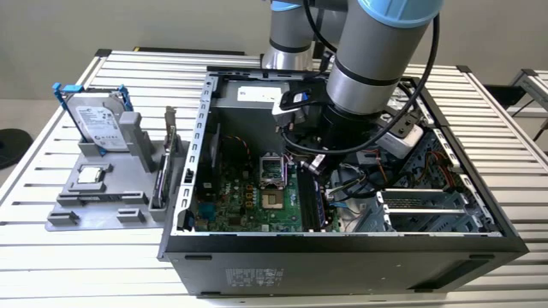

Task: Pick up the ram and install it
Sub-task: 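Press down the ram until it locks into place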

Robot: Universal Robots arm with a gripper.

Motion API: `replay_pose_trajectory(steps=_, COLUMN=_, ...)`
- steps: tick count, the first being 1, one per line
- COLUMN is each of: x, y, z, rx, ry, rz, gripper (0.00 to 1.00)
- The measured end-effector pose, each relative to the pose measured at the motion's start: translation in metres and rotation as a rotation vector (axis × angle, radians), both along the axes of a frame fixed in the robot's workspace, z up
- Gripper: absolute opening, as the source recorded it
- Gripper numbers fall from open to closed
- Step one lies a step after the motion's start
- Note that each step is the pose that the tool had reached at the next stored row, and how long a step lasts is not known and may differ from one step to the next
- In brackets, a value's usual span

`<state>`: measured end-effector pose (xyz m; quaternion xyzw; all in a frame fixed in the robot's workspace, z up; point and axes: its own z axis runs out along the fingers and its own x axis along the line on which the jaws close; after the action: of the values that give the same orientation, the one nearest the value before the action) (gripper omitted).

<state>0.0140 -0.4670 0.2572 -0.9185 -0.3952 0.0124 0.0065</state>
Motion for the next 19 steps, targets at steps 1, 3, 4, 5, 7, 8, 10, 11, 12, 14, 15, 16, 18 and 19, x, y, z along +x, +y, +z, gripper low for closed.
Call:
replay_pose_trajectory(steps=1, x=0.0, y=0.0, z=0.0, rx=0.0, ry=0.0, rz=0.01, gripper=0.0)
replay_pose_trajectory(steps=3, x=0.0, y=0.0, z=0.0, rx=0.0, ry=0.0, rz=0.032, gripper=0.0)
replay_pose_trajectory(steps=4, x=0.0, y=0.0, z=0.0, rx=0.0, ry=0.0, rz=0.043, gripper=0.0)
replay_pose_trajectory(steps=5, x=0.0, y=0.0, z=0.0, rx=0.0, ry=0.0, rz=0.055, gripper=0.0)
replay_pose_trajectory(steps=7, x=-0.0001, y=0.0, z=0.0, rx=0.0, ry=0.0, rz=0.076, gripper=0.0)
replay_pose_trajectory(steps=8, x=-0.0001, y=0.0, z=0.0, rx=0.0, ry=0.0, rz=0.088, gripper=0.0)
replay_pose_trajectory(steps=10, x=-0.0002, y=0.0, z=0.0, rx=0.0, ry=0.0, rz=0.11, gripper=0.0)
replay_pose_trajectory(steps=11, x=-0.0002, y=0.0, z=0.0, rx=0.0, ry=0.0, rz=0.122, gripper=0.0)
replay_pose_trajectory(steps=12, x=-0.0003, y=0.0, z=0.0, rx=0.0, ry=0.0, rz=0.134, gripper=0.0)
replay_pose_trajectory(steps=14, x=-0.0003, y=0.0, z=0.0, rx=0.0, ry=0.0, rz=0.157, gripper=0.0)
replay_pose_trajectory(steps=15, x=-0.0004, y=0.0, z=0.0, rx=0.0, ry=0.0, rz=0.17, gripper=0.0)
replay_pose_trajectory(steps=16, x=-0.0004, y=0.0, z=0.0, rx=0.0, ry=0.0, rz=0.184, gripper=0.0)
replay_pose_trajectory(steps=18, x=-0.0004, y=0.0, z=0.0, rx=0.0, ry=0.0, rz=0.21, gripper=0.0)
replay_pose_trajectory(steps=19, x=-0.0005, y=0.0, z=0.0, rx=0.0001, ry=-0.0001, rz=0.222, gripper=0.0)
